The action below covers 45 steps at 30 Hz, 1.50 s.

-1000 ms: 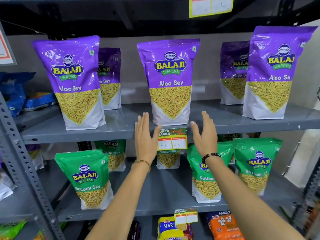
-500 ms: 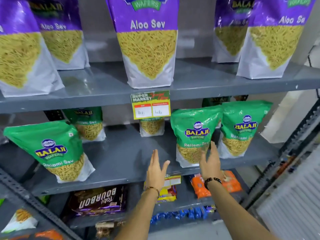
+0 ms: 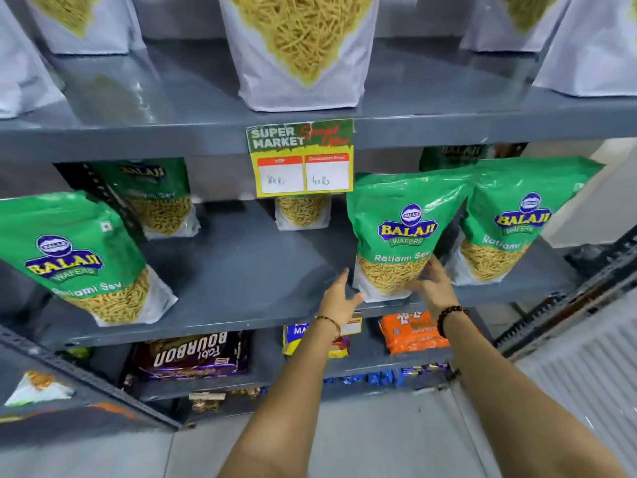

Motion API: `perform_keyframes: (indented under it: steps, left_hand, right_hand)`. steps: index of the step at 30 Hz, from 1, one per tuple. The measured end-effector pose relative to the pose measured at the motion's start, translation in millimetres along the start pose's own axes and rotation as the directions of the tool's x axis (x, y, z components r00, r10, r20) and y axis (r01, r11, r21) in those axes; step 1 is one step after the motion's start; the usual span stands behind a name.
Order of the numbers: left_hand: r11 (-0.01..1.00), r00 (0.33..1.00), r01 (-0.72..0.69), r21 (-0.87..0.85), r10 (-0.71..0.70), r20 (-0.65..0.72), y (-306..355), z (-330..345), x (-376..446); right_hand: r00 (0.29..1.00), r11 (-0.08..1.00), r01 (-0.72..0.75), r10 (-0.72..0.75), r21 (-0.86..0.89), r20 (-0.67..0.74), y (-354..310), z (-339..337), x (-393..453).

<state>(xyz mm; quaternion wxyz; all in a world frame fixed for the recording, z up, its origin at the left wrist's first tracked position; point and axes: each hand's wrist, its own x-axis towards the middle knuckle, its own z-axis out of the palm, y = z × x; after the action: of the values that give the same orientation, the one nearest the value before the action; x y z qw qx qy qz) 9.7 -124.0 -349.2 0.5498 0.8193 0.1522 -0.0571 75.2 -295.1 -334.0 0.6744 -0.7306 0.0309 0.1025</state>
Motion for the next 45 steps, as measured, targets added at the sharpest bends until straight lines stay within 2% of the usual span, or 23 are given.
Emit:
perform_keyframes:
  steps: [3, 10, 14, 17, 21, 25, 30, 45]
  left_hand:
    - [0.998, 1.000, -0.014, -0.068, 0.014, -0.005, -6, -7, -1]
    - [0.981, 0.977, -0.008, -0.193, -0.033, -0.212, -37, -57, -11]
    - [0.975, 0.960, -0.008, -0.221, -0.055, -0.275, -56, -91, -19]
    - [0.979, 0.961, -0.013, -0.202, -0.044, -0.273, -65, -103, -21]
    - [0.995, 0.966, 0.032, -0.096, -0.055, -0.252, -76, -101, -18]
    - [0.998, 0.964, 0.031, -0.054, -0.044, -0.262, -97, -95, -7]
    - [0.998, 0.953, -0.005, -0.067, -0.016, -0.303, -93, -94, -9]
    - [0.994, 0.939, -0.002, -0.112, -0.036, -0.342, -93, -96, -8]
  right_hand:
    - [1.000, 1.000, -0.007, 0.008, -0.009, 0.020, 0, 13, -2]
    - [0.986, 0.998, 0.026, -0.015, -0.062, 0.164, -10, 79, -20]
    - [0.973, 0.997, -0.003, 0.022, -0.082, 0.229, -3, 109, -22]
    - [0.970, 0.982, 0.009, 0.037, -0.189, 0.238, 6, 115, -17]
    - [0.962, 0.962, 0.030, 0.046, -0.273, 0.268, 13, 118, -14]
    - [0.969, 0.957, 0.036, 0.037, -0.287, 0.243, 17, 120, -13]
    - [0.976, 0.947, 0.022, 0.049, -0.319, 0.212, 24, 118, -13]
    - [0.971, 0.953, 0.007, 0.066, -0.303, 0.229, 23, 114, -13]
